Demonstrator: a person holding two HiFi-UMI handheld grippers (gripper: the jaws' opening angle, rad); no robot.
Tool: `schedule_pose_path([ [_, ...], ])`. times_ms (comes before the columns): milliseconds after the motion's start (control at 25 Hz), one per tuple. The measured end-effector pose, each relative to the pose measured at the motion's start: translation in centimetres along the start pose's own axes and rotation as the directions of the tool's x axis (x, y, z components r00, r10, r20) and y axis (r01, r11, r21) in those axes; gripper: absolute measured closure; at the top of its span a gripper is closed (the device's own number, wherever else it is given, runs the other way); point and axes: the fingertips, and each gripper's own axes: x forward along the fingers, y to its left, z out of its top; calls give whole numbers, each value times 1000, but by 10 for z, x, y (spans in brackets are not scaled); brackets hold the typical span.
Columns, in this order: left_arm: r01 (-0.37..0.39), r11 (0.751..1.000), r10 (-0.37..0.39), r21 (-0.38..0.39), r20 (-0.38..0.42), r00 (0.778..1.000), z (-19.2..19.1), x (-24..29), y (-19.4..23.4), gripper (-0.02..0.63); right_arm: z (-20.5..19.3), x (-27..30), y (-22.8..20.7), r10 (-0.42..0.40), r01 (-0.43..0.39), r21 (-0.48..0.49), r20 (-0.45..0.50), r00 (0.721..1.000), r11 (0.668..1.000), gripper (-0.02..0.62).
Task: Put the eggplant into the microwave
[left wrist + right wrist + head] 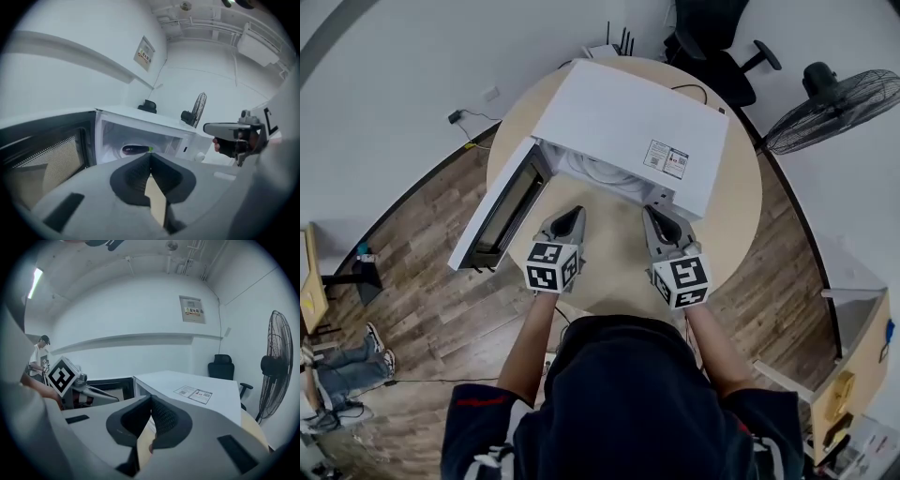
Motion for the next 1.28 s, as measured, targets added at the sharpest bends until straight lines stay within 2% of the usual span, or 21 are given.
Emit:
schedule_pose_path([
  [320,-24,997,14,73,131,991,49,-54,-18,589,34,-10,7,8,-5,-47,71,997,999,584],
  [560,-51,988,23,144,191,981,76,-81,-27,590,62,-14,15,22,-14,-63,129,991,998,584],
  [920,-78,984,34,159,263,964,102,-102,-32,589,85,-20,26,41,-27,-83,177,983,996,584],
  [1280,-78,984,30,163,276,961,107,-102,-33,589,82,-17,26,28,-15,-76,174,984,997,584],
])
